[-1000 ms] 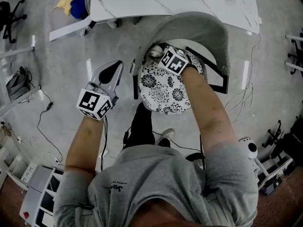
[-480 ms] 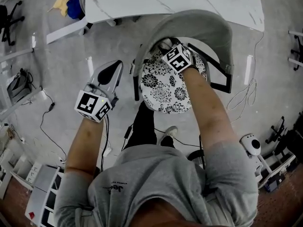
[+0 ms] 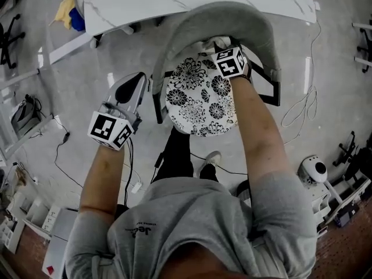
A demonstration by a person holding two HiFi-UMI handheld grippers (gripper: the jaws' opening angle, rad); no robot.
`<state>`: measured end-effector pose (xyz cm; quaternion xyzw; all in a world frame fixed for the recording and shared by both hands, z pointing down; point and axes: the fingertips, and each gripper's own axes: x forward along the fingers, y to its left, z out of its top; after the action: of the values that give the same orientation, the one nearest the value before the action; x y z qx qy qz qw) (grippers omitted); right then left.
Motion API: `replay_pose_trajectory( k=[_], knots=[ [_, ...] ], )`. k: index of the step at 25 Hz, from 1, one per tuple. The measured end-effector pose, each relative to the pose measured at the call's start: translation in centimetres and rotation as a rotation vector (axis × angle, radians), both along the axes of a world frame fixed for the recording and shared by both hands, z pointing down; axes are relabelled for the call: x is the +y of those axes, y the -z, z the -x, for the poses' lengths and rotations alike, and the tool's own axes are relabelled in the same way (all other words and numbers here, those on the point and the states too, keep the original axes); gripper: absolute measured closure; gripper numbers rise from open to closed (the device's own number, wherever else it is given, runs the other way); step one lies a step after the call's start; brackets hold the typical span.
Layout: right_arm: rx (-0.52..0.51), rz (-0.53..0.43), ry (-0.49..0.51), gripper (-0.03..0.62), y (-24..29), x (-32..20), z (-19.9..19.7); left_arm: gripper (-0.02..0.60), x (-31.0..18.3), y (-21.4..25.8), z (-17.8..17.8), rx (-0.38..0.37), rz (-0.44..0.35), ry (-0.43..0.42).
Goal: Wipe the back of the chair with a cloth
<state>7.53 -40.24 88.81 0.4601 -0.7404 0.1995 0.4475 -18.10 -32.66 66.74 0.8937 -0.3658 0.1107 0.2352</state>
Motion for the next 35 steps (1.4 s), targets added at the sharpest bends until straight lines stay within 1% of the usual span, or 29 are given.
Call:
replay_pose_trajectory(
  k=[2,4,8,12,17,20,23,25,27,29,32,35],
  knots=[
    [0.007,-0.006,-0.073,0.508,0.3,0.2,-2.3,0.522,0.0,0.0,-0.9,-0.001,0.000,-0.014],
    [0.014,-0.011,-0.125,0.508,0.6,0.6,-4.5,0.522,0.0,0.4,-2.1,0.002,-0.005,-0.024],
    [0.032,-0.025,-0.182,0.510,1.3,1.7,-8.1,0.522,-0.1,1.4,-4.4,0.007,-0.017,-0.051],
    [0.076,-0.023,-0.264,0.511,1.7,3.5,-11.5,0.522,0.4,1.8,-6.1,0.014,-0.024,-0.077],
    [0.133,-0.001,-0.374,0.513,2.3,5.9,-14.3,0.522,1.9,2.2,-7.6,0.018,-0.029,-0.103],
    [0.113,0.023,-0.449,0.513,2.8,6.7,-14.9,0.522,2.9,2.7,-8.0,0.031,-0.041,-0.108],
    [0.025,0.052,-0.500,0.511,3.7,7.3,-14.2,0.522,3.9,3.6,-7.9,0.043,-0.057,-0.105],
    [-0.051,0.024,-0.458,0.511,5.8,7.2,-12.9,0.522,4.9,4.5,-7.8,0.046,-0.070,-0.103],
    [-0.122,-0.021,-0.374,0.511,8.4,7.2,-11.1,0.522,6.1,5.4,-7.7,0.044,-0.086,-0.105],
    [-0.188,-0.065,-0.312,0.510,11.3,7.7,-9.7,0.522,7.4,6.6,-8.0,0.046,-0.106,-0.110],
    [-0.287,-0.134,-0.286,0.510,16.3,9.5,-9.5,0.522,9.5,8.7,-8.8,0.052,-0.139,-0.121],
    [-0.367,-0.200,-0.264,0.510,22.0,13.5,-10.5,0.522,12.4,11.4,-10.5,0.063,-0.168,-0.140]
  ],
)
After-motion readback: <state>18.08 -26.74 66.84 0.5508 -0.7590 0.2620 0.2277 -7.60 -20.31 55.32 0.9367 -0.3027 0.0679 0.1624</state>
